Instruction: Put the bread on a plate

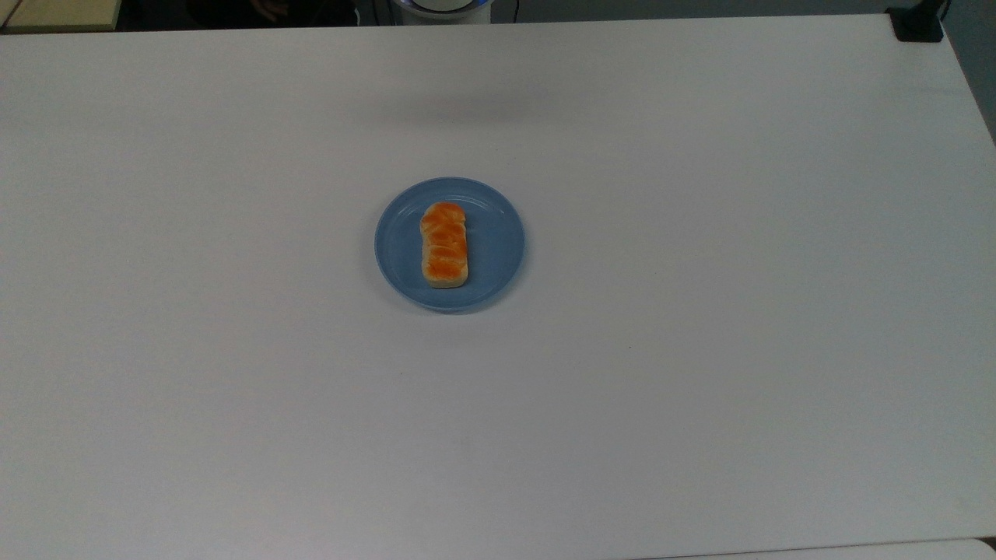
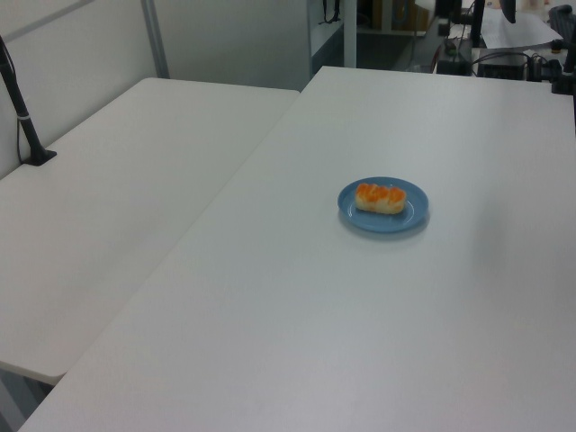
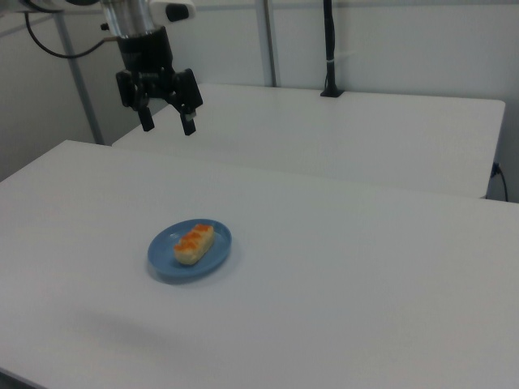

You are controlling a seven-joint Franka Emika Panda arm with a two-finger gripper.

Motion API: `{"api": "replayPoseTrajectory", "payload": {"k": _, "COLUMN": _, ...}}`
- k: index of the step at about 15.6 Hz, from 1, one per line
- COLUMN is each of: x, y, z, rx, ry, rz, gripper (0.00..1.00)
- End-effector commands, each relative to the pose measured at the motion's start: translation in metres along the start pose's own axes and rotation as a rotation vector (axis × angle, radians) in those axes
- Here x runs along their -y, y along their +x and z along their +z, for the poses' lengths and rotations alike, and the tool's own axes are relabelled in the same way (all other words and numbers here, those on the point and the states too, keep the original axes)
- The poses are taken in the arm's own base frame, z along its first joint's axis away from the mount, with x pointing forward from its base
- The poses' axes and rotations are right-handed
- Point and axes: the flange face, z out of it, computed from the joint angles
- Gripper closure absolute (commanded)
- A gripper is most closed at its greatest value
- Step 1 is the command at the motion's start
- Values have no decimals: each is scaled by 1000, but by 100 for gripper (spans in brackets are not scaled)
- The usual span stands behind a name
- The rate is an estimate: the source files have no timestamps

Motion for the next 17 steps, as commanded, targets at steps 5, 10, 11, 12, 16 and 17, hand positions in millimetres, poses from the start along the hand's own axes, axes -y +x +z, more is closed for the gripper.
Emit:
{"api": "replayPoseTrajectory", "payload": {"k": 5, "x": -19, "y": -23, "z": -9, "rx": 27, "ry": 66, "rz": -14, "gripper": 0}}
{"api": "replayPoseTrajectory", "payload": {"k": 10, "x": -30, "y": -10, "z": -7, "rx": -35, "ry": 64, "rz": 16, "gripper": 0}}
{"api": "replayPoseTrajectory", "payload": {"k": 11, "x": -41, "y": -9, "z": -3, "rx": -31, "ry": 62, "rz": 34, "gripper": 0}}
{"api": "replayPoseTrajectory", "payload": {"k": 12, "x": -47, "y": -9, "z": -2, "rx": -32, "ry": 61, "rz": 45, "gripper": 0}}
{"api": "replayPoseTrajectory", "payload": {"k": 16, "x": -39, "y": -8, "z": -3, "rx": -35, "ry": 61, "rz": 36, "gripper": 0}}
{"api": "replayPoseTrajectory", "payload": {"k": 17, "x": -37, "y": -8, "z": -3, "rx": -35, "ry": 62, "rz": 40, "gripper": 0}}
